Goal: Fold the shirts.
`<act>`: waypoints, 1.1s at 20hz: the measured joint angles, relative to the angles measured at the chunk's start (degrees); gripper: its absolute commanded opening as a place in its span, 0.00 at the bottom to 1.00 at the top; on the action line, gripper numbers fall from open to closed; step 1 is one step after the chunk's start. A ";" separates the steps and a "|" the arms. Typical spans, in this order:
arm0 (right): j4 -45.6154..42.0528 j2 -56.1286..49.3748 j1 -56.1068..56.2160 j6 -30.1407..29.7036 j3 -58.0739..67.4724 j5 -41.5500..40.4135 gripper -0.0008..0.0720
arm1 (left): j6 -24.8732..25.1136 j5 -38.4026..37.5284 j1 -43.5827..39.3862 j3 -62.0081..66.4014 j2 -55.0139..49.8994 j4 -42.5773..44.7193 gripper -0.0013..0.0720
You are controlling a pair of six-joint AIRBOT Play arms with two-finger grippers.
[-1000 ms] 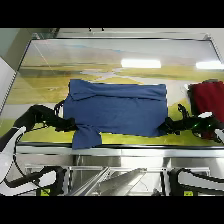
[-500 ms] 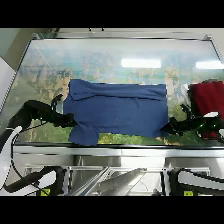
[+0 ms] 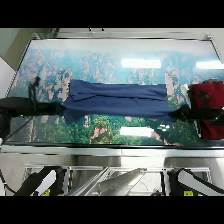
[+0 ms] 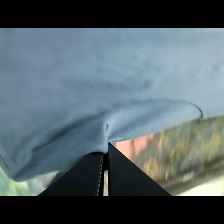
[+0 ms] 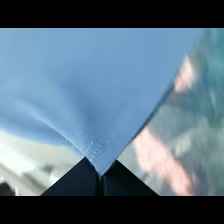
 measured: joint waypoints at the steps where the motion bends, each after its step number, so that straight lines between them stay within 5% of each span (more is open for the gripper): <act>1: 1.01 0.00 0.74 0.04 1.99 -0.87 0.03 | 0.22 -0.20 0.20 2.69 -0.76 -0.02 0.03; 16: 4.48 -25.86 15.76 -2.54 21.59 -25.62 0.04 | 4.76 -2.75 -5.77 46.62 -47.25 0.07 0.03; 18: 4.52 -27.47 16.00 -3.34 22.12 -27.82 0.15 | 4.94 -2.38 -6.19 50.66 -52.09 0.04 0.04; 19: 4.48 -27.93 16.06 -3.72 22.25 -28.79 0.40 | 4.92 -1.99 -6.43 52.61 -54.31 0.02 0.23; 20: 4.46 -28.26 16.09 -4.00 22.38 -29.66 0.46 | 4.92 -1.49 -6.67 54.23 -55.91 0.02 0.84; 21: 4.37 -28.46 16.02 -4.13 22.53 -30.10 0.46 | 4.90 -0.96 -6.86 55.84 -57.29 -0.02 0.96; 22: 4.13 -28.59 15.69 -4.17 22.86 -30.25 0.58 | 4.46 -0.26 -6.99 57.13 -58.21 -0.02 0.96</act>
